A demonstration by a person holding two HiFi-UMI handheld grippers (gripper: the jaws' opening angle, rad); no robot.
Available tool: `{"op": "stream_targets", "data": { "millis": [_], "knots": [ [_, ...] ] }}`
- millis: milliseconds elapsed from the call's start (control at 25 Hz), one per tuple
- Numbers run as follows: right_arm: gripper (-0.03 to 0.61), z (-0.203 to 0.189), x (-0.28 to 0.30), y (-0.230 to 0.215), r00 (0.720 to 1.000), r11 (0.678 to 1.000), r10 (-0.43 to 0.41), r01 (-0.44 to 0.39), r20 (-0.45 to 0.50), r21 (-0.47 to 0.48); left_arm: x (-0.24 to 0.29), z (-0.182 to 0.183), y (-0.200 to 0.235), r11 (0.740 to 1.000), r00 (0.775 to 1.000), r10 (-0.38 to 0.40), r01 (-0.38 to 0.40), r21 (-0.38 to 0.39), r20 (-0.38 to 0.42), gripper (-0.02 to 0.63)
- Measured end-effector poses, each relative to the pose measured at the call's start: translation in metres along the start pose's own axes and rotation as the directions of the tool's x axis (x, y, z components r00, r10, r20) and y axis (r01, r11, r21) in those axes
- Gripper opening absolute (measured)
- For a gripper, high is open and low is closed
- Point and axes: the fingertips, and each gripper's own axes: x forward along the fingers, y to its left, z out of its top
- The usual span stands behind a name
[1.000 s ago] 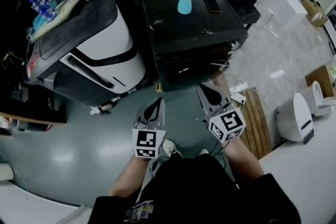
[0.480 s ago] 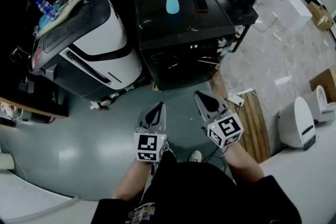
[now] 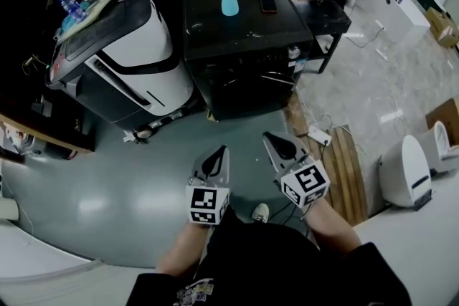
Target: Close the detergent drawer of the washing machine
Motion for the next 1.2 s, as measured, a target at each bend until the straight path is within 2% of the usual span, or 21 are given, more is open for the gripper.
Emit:
{"op": "stream_targets", "data": {
  "millis": [240,440,600,1200],
  "knots": [
    [-0.002,-0.008,-0.018,0.018,0.999,1.0,0.016,-0.016,-0.048,0.011,-0.017,-0.013,-0.015,1.0,1.0,0.007,-0.007,-0.012,-0.008,0.004],
    [-0.002,-0.006,-0.022,0.029,0.999,0.999,0.043,-0.043,-0.009,-0.016,-0.026,-0.013,-0.017,1.0,1.0,0.013,-0.013,-0.01,0.001,0.004],
    [-0.002,-0.006,-0.023,0.036,0.998,0.999,0.046,-0.046,-0.036,0.005,-0.033,-0.007,-0.014,1.0,0.999,0.027,-0.027,-0.006,0.018,0.003],
    [-0.003,-0.005,-0.024,0.047,0.998,0.998,0.066,-0.066,-0.01,-0.003,-0.048,-0.003,-0.011,0.999,0.998,0.049,-0.049,0.006,0.031,0.003]
  ]
}}
